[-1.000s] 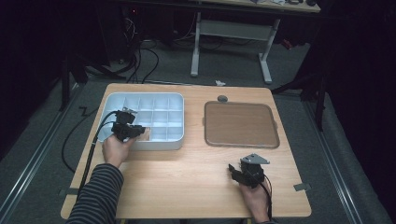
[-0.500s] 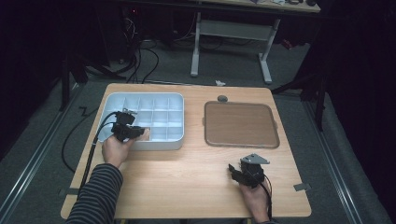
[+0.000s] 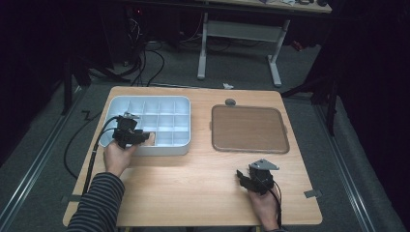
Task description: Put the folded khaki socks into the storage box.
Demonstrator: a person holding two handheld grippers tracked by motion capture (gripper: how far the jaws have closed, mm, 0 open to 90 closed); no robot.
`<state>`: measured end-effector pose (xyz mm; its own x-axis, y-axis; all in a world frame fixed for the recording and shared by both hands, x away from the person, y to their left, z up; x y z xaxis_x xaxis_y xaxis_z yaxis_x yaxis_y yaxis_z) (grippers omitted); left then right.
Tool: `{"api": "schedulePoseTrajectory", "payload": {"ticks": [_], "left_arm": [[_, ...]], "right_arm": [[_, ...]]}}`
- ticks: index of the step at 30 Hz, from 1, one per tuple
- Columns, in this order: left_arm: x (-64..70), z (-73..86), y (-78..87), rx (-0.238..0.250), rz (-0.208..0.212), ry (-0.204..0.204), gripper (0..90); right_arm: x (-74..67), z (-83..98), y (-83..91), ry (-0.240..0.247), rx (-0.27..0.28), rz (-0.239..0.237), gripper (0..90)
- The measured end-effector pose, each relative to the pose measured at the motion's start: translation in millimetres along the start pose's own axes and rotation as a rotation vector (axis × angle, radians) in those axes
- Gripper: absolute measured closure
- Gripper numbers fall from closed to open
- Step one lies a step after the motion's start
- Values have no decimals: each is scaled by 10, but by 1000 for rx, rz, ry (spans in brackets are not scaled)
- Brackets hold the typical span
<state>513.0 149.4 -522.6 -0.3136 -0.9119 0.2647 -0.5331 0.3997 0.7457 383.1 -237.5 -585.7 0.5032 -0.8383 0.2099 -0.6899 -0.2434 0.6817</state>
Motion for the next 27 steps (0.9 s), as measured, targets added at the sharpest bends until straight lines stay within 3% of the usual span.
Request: {"api": "schedulePoseTrajectory", "payload": {"ticks": [11,27], "left_arm": [[88,-22,155,43,24,-9,621],[97,18,341,79,38,-6,580]], "right_arm": [[0,0,0,0,0,0,433],[0,0,0,0,0,0,432]]}}
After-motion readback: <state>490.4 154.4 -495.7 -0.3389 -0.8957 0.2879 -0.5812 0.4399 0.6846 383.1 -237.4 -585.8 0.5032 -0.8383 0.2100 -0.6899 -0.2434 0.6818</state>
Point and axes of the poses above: each handheld gripper's, and its own axes: y roughly backward along the jaws, z roughly out of its underside, x roughly to its right, the point moved 8 cm from there along -y, roughly forward along the jaws, and after that the axes turned 15 degrees about y, right-handed, at the moved point
